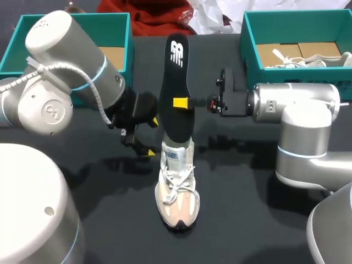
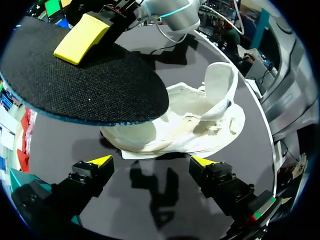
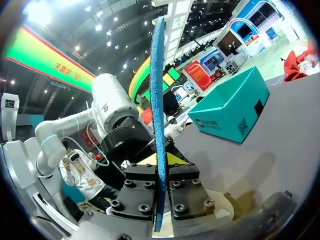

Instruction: Take the shoe out of the shoebox, open the shoe tongue, remove and reinsert the insole, then place the shoe into the shoebox

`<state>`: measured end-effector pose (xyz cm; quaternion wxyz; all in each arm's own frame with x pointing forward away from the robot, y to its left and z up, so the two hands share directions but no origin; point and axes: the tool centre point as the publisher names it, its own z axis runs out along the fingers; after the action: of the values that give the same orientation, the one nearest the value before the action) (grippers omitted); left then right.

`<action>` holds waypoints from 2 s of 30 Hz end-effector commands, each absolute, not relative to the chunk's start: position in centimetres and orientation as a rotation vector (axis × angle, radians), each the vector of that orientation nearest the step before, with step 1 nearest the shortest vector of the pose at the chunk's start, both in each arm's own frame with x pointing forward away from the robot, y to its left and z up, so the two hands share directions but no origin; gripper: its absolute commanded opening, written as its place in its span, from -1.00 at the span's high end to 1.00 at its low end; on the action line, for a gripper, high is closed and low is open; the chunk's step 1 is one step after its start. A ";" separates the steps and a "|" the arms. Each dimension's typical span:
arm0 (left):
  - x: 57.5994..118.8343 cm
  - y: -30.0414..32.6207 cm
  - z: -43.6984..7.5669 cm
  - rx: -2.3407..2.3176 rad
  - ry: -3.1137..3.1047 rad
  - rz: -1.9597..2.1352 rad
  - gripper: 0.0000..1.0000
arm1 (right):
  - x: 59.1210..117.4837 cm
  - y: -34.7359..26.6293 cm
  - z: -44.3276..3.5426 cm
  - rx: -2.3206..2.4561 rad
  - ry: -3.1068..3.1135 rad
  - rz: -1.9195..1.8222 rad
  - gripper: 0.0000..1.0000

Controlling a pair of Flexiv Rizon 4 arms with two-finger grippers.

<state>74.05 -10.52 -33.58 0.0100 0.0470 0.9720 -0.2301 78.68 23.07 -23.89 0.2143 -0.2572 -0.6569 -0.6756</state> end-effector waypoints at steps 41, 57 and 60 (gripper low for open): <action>75.0 -11.5 -35.7 0.162 3.043 -0.742 -1.00 | 80.0 22.6 -25.5 -0.697 -1.793 -2.090 1.00; 75.0 -11.5 -35.7 0.162 3.043 -0.742 -1.00 | 80.1 23.3 -26.2 -0.618 -1.869 -2.168 1.00; 75.0 -11.5 -35.7 0.162 3.043 -0.742 -1.00 | 80.2 23.5 -26.2 -0.598 -1.910 -2.158 1.00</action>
<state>75.01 -11.49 -35.63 0.0024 0.0514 0.9702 -0.2370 80.03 22.95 -26.42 0.0999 -0.2016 -0.6400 -0.7347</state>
